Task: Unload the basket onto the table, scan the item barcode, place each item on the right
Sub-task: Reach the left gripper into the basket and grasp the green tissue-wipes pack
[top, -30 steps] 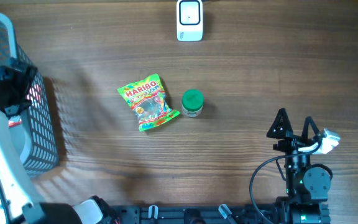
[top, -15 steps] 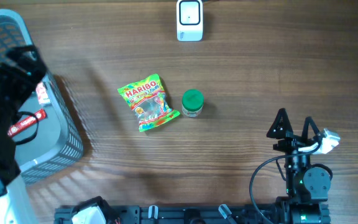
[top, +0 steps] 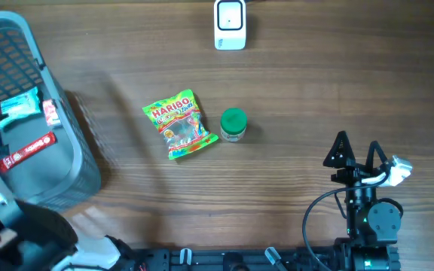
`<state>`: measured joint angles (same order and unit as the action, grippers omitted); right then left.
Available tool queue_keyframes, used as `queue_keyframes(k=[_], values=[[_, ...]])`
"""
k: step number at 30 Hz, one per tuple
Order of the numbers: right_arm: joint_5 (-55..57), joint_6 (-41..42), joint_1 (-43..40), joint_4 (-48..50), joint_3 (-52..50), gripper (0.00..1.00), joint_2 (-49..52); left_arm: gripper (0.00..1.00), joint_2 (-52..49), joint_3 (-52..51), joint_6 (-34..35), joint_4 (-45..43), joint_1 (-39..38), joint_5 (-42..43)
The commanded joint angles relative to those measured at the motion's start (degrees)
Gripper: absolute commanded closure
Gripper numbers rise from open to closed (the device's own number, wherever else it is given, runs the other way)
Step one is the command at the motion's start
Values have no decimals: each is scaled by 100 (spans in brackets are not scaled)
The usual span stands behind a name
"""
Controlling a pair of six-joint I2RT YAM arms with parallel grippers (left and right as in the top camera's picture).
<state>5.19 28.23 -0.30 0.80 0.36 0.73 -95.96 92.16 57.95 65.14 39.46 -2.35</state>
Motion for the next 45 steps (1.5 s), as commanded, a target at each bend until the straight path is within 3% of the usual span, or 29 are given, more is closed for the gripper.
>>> queue_keyframes(k=[1,3,10,18,25,26,28,29,30,34,37,42,45], values=[[37,-85,22,13,-7,0,-48,0,-533,7,48,-138,24,-118],[37,-83,22,13,-7,0,-48,0,-796,7,-365,-455,-11,4],[37,-85,22,13,-7,0,-48,0,-1174,4,-785,-1550,-354,-35],[37,-83,22,13,-7,0,-48,0,-2013,4,-173,-1912,-448,-166],[37,-83,22,13,-7,0,-48,0,-2588,4,-184,-2378,-448,-269],[37,-83,22,13,-7,0,-48,8,-2669,4,-199,-2450,-448,-267],[37,-85,22,13,-7,0,-48,71,-2686,4,-221,-2452,-448,-275],[37,-85,22,13,-7,0,-48,89,-2686,4,-223,-2448,-448,-297],[37,-87,22,13,-7,0,-48,96,-2686,4,-223,-2424,-448,-315],[37,-85,22,13,-7,1,-48,96,-2402,11,-660,-2194,-448,-310],[37,-85,24,13,-7,0,-48,96,-1644,11,-704,-1917,-448,-310],[37,-83,22,13,-7,0,-48,96,1010,11,-896,-1436,-450,-306],[37,-85,22,13,-7,0,-48,96,2590,11,-1021,-1121,-872,181]])
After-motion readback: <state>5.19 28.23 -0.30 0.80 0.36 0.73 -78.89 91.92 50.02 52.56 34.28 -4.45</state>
